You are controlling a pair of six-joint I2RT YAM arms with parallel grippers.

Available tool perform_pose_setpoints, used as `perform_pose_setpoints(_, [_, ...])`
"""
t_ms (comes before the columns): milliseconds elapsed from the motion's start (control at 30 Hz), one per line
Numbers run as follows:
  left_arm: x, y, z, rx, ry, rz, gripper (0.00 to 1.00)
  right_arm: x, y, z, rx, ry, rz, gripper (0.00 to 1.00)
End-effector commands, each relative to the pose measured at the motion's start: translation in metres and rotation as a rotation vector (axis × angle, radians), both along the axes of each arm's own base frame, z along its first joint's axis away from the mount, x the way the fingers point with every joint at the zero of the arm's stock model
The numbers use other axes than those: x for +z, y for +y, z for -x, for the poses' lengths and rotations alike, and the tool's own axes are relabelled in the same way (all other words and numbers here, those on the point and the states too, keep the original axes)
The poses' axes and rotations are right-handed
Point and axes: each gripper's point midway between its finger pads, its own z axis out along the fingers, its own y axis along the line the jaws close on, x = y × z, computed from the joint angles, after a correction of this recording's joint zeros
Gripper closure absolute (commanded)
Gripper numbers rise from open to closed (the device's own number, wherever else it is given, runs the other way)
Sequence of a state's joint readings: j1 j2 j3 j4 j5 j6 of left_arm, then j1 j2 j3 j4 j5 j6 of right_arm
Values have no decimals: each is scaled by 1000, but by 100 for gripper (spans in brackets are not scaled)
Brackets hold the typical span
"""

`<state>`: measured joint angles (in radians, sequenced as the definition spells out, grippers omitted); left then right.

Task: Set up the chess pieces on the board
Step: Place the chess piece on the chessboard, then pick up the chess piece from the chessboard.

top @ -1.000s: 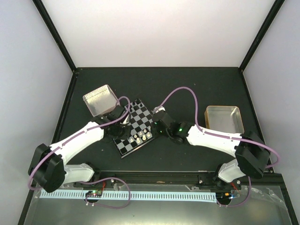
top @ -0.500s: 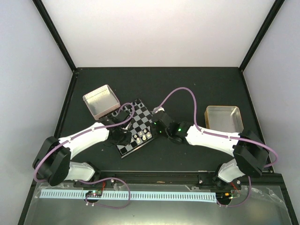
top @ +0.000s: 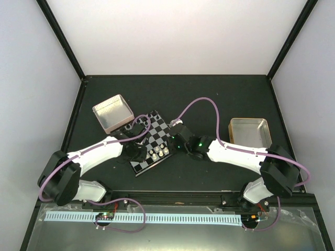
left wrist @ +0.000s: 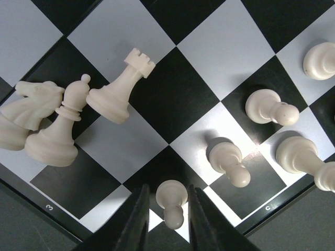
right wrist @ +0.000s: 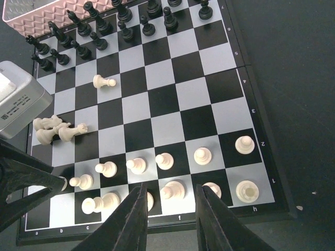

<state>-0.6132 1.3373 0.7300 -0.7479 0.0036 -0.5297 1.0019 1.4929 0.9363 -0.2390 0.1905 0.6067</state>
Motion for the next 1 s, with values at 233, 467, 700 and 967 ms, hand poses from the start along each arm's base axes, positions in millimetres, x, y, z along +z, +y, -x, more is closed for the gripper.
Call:
perform_pose_setpoints(233, [61,-4,-25,-4,-170,27,67,13,-9,0,-59,-15,-129,72])
perform_pose_setpoints(467, [84,-2,-64,-16,-293,-13,55,21,-18,-3,-93,-43,-152,72])
perform_pose_setpoints(700, [62,-5,-103,-111,-287,-107,56,23,-22,0,-82,-45,-145,72])
perform_pose_setpoints(967, [48,10,-132,-15,-266,-111,57,24,-25,0,-82,-51,-133,72])
